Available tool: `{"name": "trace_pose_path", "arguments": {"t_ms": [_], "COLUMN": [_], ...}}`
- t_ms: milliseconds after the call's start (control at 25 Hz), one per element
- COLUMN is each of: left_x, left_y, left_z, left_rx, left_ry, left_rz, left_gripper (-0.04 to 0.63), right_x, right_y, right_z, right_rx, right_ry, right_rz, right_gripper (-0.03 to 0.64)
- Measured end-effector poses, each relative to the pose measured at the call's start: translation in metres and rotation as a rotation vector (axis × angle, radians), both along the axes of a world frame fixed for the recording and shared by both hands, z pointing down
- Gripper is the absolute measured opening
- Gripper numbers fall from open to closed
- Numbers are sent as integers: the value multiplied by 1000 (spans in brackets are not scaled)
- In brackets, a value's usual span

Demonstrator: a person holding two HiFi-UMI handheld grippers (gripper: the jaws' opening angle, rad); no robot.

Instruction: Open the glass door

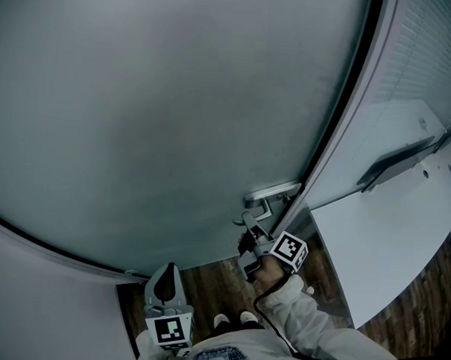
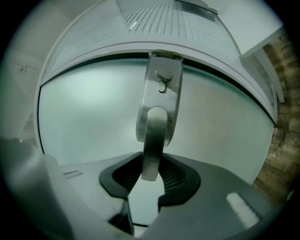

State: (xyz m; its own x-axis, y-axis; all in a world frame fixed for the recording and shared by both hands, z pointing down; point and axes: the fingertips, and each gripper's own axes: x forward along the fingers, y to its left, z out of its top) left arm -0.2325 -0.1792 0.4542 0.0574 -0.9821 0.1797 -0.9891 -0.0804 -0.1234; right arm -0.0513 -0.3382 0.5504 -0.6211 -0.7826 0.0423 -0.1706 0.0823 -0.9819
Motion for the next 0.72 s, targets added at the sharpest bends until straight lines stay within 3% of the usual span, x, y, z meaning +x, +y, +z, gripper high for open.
{"name": "trace_pose_path", "arguments": {"t_ms": [320, 720], "left_x": [4, 14], "left_y": [1, 4], "left_z": [1, -5], "left_rx": [-11, -9], "left_ry": [-36, -43], "left_rz": [6, 12], "left_gripper": [5, 5], "right_x": [0, -1], "right_y": [-3, -2], "right_z": [7, 19], "right_rx": [3, 23], "right_ry": [115, 97], "right_rz": [-47, -80], "right_gripper": [110, 115]}}
